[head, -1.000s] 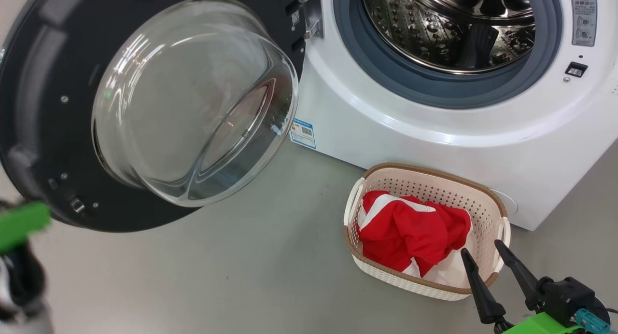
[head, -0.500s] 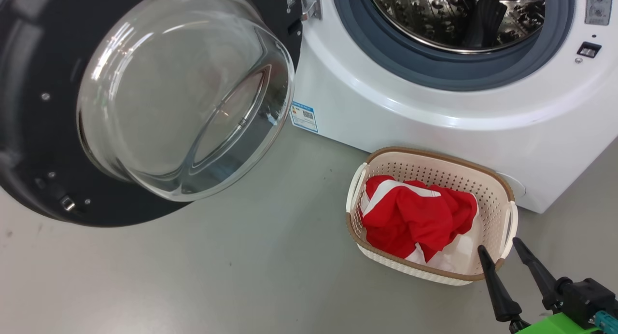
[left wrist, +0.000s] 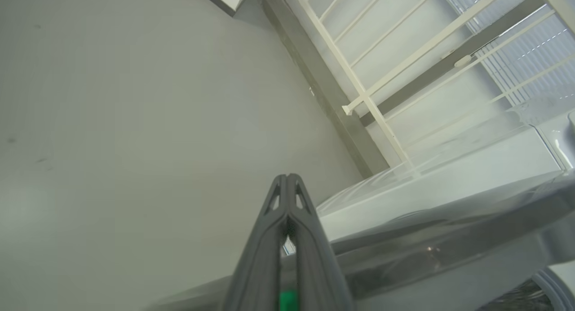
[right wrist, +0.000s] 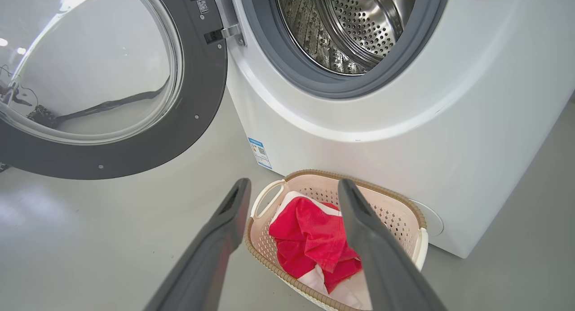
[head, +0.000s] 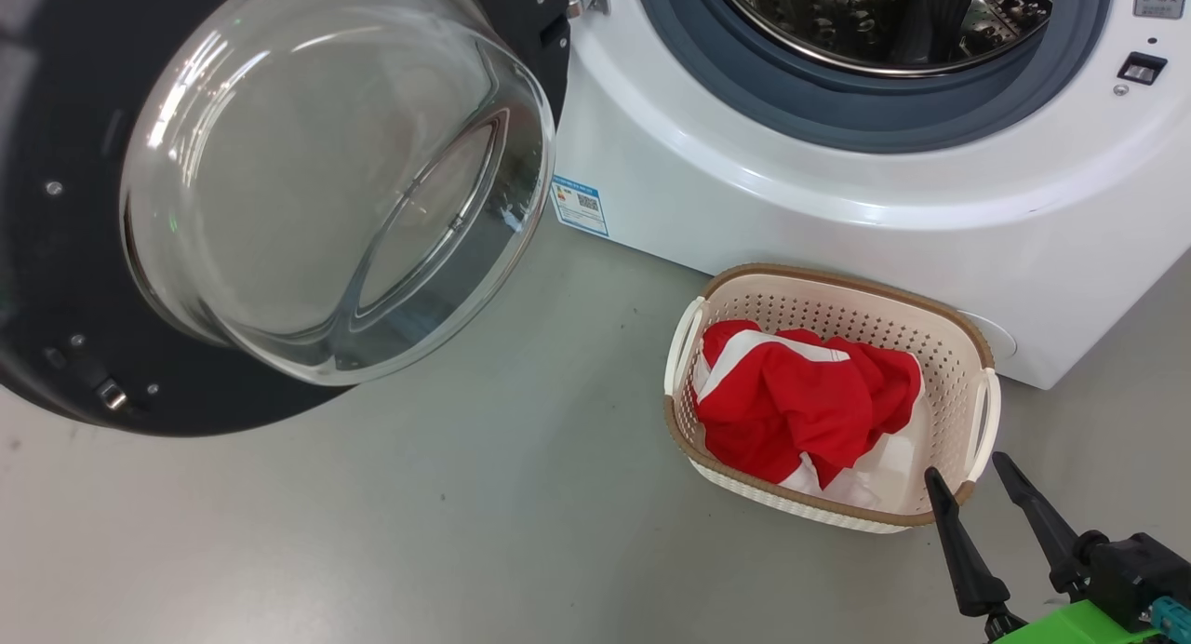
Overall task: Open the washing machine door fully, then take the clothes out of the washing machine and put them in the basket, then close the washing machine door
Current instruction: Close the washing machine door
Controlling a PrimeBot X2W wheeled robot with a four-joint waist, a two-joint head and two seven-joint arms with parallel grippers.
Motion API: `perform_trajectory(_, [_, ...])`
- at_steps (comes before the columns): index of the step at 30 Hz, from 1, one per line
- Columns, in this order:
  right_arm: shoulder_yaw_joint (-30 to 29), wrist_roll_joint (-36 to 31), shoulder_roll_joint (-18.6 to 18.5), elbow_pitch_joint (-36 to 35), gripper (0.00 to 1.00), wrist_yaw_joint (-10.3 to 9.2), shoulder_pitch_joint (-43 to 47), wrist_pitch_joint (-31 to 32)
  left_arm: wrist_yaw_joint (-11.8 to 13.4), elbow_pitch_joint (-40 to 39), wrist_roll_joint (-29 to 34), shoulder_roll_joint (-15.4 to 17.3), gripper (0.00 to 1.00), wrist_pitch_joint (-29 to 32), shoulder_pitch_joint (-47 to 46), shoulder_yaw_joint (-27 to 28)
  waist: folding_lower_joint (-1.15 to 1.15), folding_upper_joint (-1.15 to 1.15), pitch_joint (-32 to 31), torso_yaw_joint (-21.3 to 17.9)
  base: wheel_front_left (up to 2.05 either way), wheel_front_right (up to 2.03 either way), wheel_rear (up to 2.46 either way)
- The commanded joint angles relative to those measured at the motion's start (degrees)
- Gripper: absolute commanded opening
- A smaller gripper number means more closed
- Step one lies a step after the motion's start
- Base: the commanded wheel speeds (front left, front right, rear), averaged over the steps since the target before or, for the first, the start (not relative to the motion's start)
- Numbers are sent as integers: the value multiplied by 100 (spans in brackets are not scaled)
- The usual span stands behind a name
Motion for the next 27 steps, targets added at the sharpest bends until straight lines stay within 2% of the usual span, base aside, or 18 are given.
perform_trajectory(1, [144,-46,-107,-145,100,43,-77,-37,-49,-130,-56,435,0,106,-144,13,0,0,-1,2,0,0,0])
perform_trajectory(9, [159,-43,-84,-120,100,43,-77,-37,-85,-344,-348,321,0,1030,-9,-311,0,0,-55,2,0,0,0])
perform_trajectory(16, [141,-61,-19,-92,100,43,-75,-37,-88,-1347,-907,203,0,1732,479,-707,0,0,-170,-1,0,0,0])
perform_trajectory(27, [150,-82,109,-39,100,43,-51,-37,-88,-2735,-1710,333,0,2303,1330,-1224,0,0,-437,-19,0,0,0])
